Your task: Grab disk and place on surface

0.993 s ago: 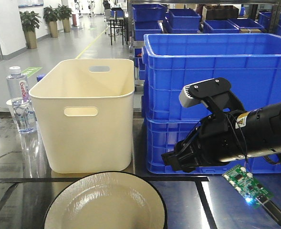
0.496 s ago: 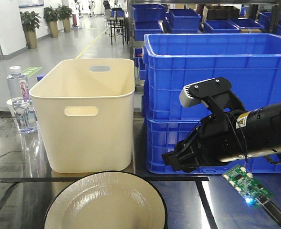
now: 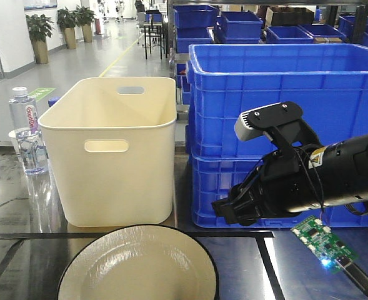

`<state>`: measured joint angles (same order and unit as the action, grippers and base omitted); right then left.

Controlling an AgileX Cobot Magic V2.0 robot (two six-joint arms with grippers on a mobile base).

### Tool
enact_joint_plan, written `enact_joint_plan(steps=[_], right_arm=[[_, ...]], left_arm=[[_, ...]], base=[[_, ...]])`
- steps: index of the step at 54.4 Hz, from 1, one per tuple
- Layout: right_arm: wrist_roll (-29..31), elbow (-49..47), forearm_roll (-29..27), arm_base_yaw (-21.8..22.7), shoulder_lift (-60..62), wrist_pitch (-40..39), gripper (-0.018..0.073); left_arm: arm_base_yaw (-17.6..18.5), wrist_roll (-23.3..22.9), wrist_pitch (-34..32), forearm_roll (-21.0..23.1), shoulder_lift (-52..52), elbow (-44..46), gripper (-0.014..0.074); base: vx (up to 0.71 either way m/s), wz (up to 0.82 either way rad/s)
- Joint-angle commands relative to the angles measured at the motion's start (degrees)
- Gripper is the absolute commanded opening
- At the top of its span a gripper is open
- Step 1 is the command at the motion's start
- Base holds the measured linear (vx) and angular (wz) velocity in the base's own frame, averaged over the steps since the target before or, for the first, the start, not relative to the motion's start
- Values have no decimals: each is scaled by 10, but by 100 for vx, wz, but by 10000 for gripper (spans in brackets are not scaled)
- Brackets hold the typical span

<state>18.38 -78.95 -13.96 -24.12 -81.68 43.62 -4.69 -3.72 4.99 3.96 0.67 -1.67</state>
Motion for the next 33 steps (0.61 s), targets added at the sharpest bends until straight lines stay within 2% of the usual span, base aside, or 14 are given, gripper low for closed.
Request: enact_joint_plan(steps=[1, 22, 33], right_arm=[[1, -17, -5, 2, 18, -37, 508], [1, -17, -5, 2, 18, -37, 508], [5, -17, 20, 2, 18, -37, 508]], left_arm=[[0, -4, -42, -3, 3, 10, -9], [0, -4, -42, -3, 3, 10, -8], [0, -4, -42, -3, 3, 10, -8]], base=[[0, 0], [0, 0], [0, 0]])
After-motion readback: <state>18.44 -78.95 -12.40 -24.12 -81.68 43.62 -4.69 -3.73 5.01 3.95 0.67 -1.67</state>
